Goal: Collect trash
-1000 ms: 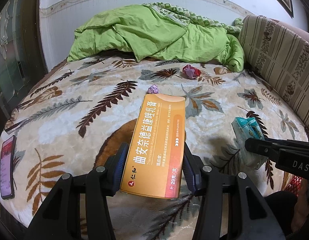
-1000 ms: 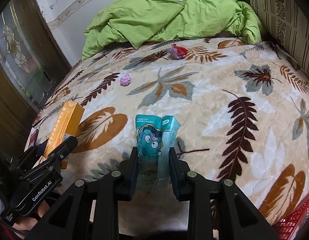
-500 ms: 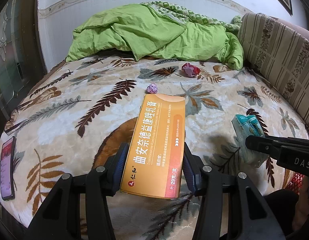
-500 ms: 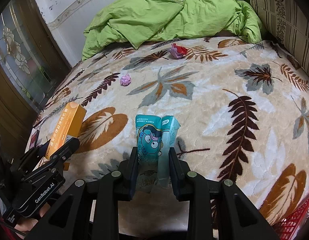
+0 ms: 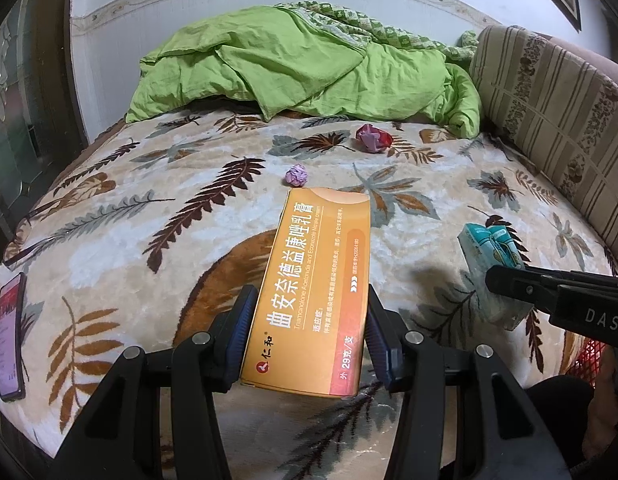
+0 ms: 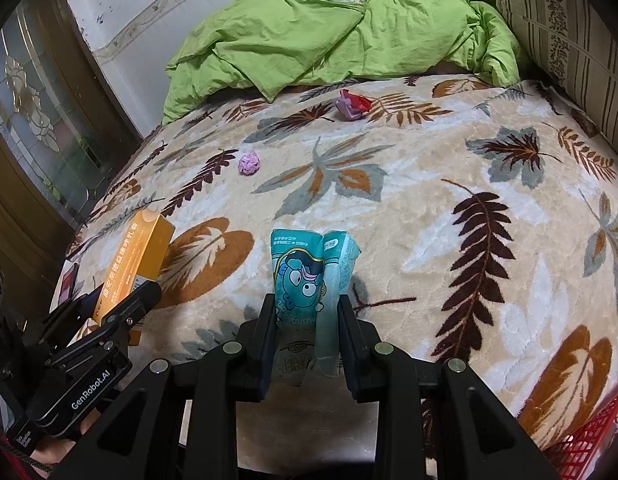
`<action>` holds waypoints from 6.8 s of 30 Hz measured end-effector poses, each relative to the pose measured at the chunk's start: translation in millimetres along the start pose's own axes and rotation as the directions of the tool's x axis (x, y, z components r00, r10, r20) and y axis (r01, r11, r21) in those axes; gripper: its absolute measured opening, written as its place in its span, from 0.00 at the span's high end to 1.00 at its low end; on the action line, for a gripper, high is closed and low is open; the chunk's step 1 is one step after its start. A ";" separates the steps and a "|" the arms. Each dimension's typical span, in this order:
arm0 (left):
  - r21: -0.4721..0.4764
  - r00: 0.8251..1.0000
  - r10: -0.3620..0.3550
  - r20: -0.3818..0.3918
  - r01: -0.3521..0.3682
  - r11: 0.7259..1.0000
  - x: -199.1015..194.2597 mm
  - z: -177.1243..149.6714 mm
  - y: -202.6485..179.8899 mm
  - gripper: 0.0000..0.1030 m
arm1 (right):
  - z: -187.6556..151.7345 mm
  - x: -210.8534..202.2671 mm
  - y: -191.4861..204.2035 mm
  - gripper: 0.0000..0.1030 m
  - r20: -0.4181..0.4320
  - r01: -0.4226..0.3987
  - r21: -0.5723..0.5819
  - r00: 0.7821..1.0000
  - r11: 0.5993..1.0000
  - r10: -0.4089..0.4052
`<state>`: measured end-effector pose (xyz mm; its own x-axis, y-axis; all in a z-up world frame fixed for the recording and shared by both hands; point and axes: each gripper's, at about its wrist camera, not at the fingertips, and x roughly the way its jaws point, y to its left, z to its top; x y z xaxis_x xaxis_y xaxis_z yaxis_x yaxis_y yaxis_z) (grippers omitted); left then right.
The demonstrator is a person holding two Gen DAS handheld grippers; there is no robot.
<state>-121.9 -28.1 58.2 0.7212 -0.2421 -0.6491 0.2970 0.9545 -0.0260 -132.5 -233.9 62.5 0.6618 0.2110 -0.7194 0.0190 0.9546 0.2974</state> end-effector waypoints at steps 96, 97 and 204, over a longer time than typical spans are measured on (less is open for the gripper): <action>0.352 0.819 -0.525 -0.230 0.573 0.740 -90.4 17.8 -262.7 0.52 | -127.5 -275.4 -188.9 0.70 0.201 0.221 0.491 0.913 0.843 -0.356; 0.352 0.809 -0.534 -0.246 0.588 0.728 -90.5 17.8 -268.5 0.52 | -129.2 -278.4 -192.6 0.70 0.201 0.223 0.501 0.910 0.837 -0.362; 0.477 0.946 -0.311 -0.092 0.316 0.820 -97.1 -18.2 -197.7 0.00 | -142.2 -239.4 -81.6 0.09 0.044 0.653 0.519 0.625 0.552 -0.780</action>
<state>-262.0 -190.2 112.6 0.5321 -0.5098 -0.6760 0.7701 0.6233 0.1362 -399.0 -332.4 121.2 0.4316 -0.6218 -0.6535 0.8312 0.5556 0.0202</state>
